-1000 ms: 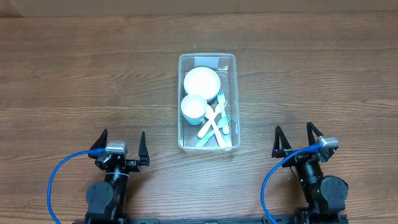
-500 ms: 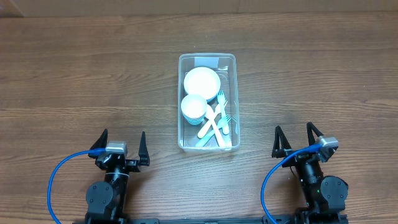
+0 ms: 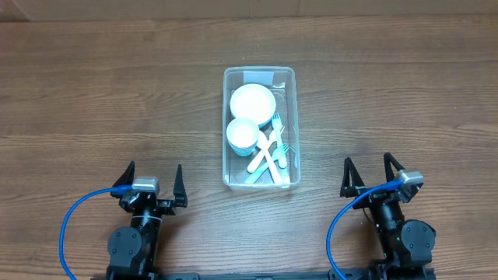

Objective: Pack container

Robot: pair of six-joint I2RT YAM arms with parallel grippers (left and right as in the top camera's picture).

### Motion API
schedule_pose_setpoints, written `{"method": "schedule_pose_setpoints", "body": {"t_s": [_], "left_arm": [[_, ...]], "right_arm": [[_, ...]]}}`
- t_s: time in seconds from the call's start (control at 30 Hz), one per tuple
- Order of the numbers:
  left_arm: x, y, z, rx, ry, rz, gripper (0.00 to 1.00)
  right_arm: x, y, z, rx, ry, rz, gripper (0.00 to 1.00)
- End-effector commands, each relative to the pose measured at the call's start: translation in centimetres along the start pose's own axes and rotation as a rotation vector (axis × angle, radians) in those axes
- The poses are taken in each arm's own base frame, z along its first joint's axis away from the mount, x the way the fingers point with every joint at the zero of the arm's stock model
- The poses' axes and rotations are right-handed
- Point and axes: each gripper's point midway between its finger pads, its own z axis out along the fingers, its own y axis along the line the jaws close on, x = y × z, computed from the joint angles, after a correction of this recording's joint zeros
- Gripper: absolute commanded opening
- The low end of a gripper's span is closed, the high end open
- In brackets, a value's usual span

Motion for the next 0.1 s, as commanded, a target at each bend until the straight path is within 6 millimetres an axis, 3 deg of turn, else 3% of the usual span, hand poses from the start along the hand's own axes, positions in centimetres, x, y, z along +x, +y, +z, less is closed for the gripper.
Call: {"method": "schedule_pose_setpoints", "body": {"t_s": [0.0, 0.07], "left_arm": [[0.08, -0.09, 0.00, 0.007, -0.004, 0.014, 1.00], [0.10, -0.08, 0.00, 0.007, -0.004, 0.014, 1.00]], "right_arm": [[0.18, -0.08, 0.02, 0.003, -0.004, -0.004, 1.00], [0.17, -0.08, 0.02, 0.003, -0.004, -0.004, 1.00]]}}
